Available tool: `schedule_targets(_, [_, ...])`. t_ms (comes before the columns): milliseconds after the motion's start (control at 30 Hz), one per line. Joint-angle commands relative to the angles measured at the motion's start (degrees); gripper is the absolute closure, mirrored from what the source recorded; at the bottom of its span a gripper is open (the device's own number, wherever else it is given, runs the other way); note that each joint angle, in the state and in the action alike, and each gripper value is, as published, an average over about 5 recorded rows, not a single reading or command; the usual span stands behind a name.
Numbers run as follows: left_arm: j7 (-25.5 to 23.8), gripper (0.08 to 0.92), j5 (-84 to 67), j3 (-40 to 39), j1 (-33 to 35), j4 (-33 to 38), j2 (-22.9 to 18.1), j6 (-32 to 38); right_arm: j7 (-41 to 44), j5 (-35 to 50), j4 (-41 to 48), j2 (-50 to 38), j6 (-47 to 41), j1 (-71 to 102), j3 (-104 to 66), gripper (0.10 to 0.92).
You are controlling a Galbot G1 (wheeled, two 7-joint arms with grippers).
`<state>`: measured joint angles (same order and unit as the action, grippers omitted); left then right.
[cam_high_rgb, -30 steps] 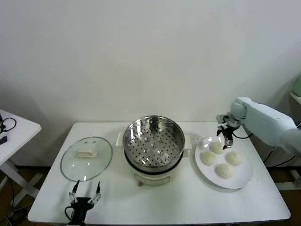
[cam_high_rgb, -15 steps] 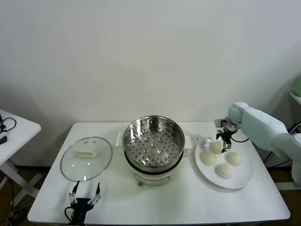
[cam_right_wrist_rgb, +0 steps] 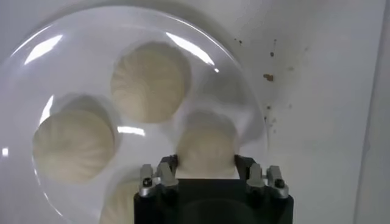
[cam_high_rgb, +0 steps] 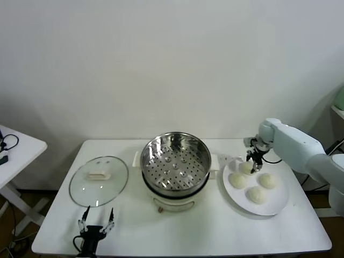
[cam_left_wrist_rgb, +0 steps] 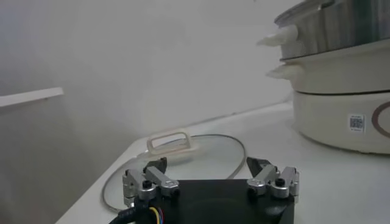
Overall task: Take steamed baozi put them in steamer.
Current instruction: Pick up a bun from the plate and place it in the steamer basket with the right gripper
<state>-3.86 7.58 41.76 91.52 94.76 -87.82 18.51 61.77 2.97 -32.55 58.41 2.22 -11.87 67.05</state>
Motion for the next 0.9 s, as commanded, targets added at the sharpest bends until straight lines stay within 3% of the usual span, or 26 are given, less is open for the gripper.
schedule_targets(33, [0.03, 0.177, 0.06, 0.26, 0.3, 0.39, -0.08, 0.06, 0.37, 2.51, -7.04, -2.79, 0.06, -5.93, 4.79, 0.437])
schedule_targets(367, [0.17, 0.177, 0.08, 0.79, 1.72, 2.61, -0.02, -0.03, 1.95, 17.51, -32.36, -8.47, 3.13, -36.99, 25.56, 0.432])
schedule_targets(533, [0.32, 0.177, 0.09, 1.18, 2.05, 2.91, 0.15, 0.25, 1.62, 22.36, -38.77, -6.12, 6.29, -45.83, 27.26, 0.435])
schedule_targets(733, [1.03, 0.177, 0.25, 1.67, 2.35, 2.66, 0.35, 0.86, -4.66, 12.45, -40.59, 0.18, 25.49, -48.52, 25.01, 0.431])
schedule_targets(900, [1.28, 0.177, 0.35, 2.0, 2.22, 2.36, 0.24, 1.13, -11.07, 4.8, -43.81, 5.82, 32.52, -47.19, 24.73, 0.391])
